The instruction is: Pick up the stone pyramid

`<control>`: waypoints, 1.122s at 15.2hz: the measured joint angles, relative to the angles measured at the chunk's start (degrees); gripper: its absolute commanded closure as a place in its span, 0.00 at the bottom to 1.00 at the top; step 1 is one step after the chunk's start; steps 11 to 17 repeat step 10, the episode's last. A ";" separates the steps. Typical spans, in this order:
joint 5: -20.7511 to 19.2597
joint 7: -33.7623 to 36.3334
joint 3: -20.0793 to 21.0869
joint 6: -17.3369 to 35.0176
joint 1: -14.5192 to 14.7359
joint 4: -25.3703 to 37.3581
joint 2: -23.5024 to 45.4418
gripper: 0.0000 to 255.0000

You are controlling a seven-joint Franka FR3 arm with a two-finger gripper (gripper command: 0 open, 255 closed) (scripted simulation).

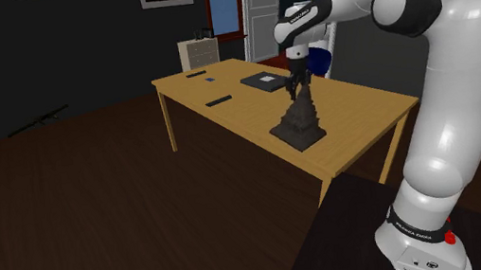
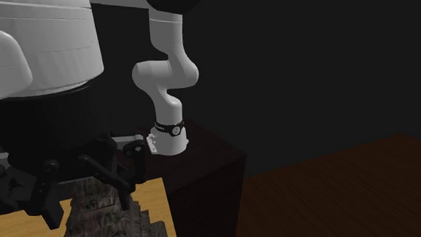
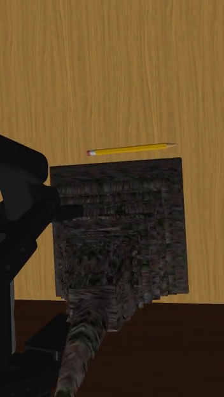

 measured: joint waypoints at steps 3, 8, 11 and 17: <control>-0.26 0.03 -0.06 -2.21 0.01 1.39 -0.67 1.00; -0.50 0.14 -0.11 -6.08 0.04 4.62 -1.33 1.00; -0.55 0.15 -0.12 -7.34 0.04 5.75 -1.46 1.00; -0.55 0.15 -0.12 -7.34 0.04 5.75 -1.46 1.00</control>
